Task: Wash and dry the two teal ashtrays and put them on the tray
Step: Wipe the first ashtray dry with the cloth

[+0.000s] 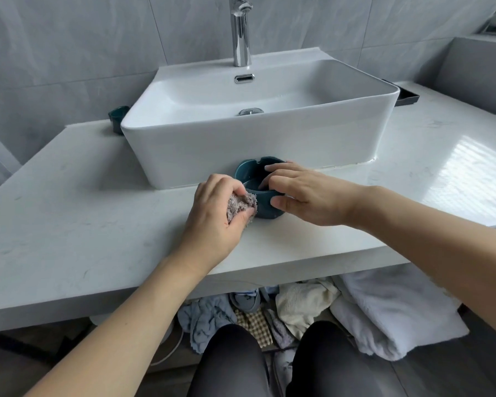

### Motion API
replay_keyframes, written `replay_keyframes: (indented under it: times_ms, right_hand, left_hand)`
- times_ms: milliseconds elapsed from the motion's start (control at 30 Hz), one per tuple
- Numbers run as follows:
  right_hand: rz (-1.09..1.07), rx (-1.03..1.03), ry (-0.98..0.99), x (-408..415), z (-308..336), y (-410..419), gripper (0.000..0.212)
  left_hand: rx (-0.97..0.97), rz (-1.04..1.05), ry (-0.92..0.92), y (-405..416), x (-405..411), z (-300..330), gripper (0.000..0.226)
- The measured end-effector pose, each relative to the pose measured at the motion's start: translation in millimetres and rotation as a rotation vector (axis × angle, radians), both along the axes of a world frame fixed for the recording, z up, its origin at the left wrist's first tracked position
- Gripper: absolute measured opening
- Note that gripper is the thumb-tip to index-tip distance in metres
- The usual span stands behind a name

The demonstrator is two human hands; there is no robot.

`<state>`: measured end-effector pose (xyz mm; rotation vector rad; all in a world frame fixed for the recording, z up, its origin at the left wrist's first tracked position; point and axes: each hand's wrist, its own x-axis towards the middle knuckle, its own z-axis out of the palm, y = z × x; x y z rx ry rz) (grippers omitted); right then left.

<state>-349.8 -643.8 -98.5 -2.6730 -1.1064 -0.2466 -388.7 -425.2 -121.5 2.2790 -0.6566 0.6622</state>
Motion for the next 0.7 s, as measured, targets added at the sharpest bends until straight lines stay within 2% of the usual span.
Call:
replay_keyframes:
  times_ms: [200, 400, 500, 567, 633, 700]
  right_hand:
    - [-0.041, 0.07, -0.03, -6, -3, 7, 0.026]
    - [-0.087, 0.116, 0.086, -15, 7, -16, 0.039]
    - [-0.101, 0.057, 0.043, -9, -3, -29, 0.051]
    - [-0.125, 0.072, 0.081, -6, -9, -25, 0.06]
    - [-0.107, 0.116, 0.091, -6, -9, -18, 0.059]
    - [-0.091, 0.127, 0.078, -4, -8, -16, 0.049]
  left_hand:
    - [0.008, 0.03, 0.085, 2, 8, -3, 0.025]
    - [-0.057, 0.043, 0.15, 3, 10, -2, 0.022]
    - [-0.314, 0.038, 0.306, 0, 11, 3, 0.018]
    - [-0.484, 0.033, 0.413, -5, 14, 5, 0.018]
    - [-0.42, 0.07, 0.389, -8, 16, 4, 0.014]
    - [-0.297, 0.056, 0.35, -11, 14, 3, 0.01]
